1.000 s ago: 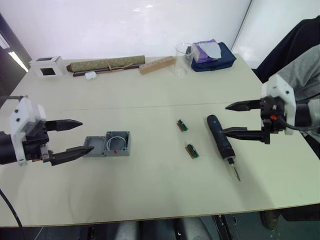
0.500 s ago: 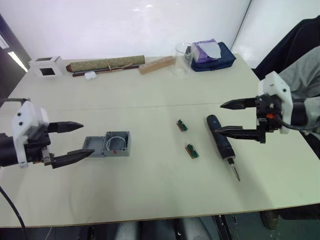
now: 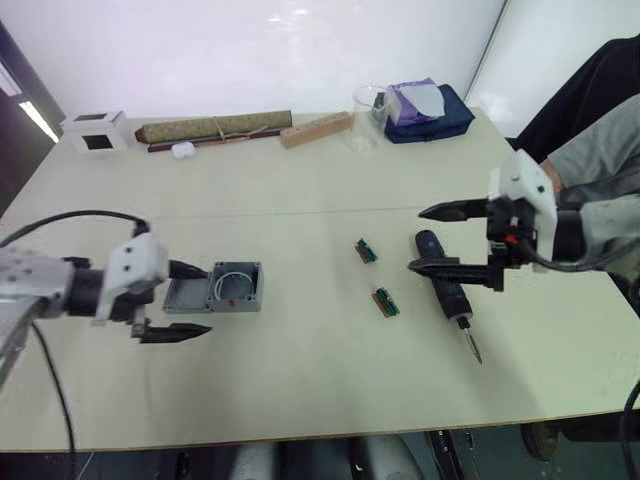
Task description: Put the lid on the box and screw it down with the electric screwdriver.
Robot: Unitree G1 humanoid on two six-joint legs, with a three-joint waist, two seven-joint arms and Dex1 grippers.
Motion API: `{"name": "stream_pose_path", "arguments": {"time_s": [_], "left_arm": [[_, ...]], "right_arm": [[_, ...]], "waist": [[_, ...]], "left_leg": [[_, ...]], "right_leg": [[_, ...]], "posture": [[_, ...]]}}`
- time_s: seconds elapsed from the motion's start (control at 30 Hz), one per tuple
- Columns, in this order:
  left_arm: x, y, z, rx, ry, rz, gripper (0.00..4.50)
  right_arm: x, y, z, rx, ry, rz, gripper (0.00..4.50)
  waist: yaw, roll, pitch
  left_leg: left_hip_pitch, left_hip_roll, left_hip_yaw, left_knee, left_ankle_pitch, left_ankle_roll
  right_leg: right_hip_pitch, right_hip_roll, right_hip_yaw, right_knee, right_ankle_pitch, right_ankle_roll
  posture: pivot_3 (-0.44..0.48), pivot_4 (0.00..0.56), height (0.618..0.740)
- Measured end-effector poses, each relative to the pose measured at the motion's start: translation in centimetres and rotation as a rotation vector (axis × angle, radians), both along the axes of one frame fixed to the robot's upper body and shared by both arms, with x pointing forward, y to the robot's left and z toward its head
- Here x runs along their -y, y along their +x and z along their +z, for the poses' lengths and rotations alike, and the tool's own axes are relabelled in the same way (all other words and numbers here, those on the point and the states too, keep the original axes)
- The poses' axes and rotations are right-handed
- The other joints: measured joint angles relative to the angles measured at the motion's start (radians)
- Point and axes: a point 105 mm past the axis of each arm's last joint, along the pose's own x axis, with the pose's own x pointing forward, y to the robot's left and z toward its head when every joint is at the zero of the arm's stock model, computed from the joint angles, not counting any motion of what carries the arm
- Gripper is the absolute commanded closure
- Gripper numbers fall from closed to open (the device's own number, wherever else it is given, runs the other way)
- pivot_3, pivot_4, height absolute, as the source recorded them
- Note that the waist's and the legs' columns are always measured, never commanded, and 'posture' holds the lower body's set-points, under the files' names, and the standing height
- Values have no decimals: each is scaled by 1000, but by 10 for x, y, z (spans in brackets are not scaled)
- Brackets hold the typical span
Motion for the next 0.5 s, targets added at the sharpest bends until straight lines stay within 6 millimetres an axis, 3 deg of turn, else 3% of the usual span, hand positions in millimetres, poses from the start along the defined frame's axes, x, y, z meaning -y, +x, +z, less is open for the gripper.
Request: {"name": "stream_pose_path", "arguments": {"time_s": [0.37,0.47,0.5], "left_arm": [[9,25,-45,-49,110,-115,48],[9,30,-52,-41,123,-123,876],[9,33,-51,-30,125,-124,1352]], "right_arm": [[-4,-4,1,16,36,-51,0],[-4,-4,0,12,40,-61,0],[-4,-4,0,15,40,-64,0]], "waist": [[-2,0,0],[-2,0,0],[-1,0,0]], "left_leg": [[-2,0,-1,1,0,0],[-2,0,-1,1,0,0],[-2,0,-1,1,0,0]], "right_leg": [[-1,0,0,0,0,0],[-1,0,0,1,0,0],[-1,1,0,1,0,0]], "posture": [[0,150,736],[0,150,736],[0,150,736]]}}
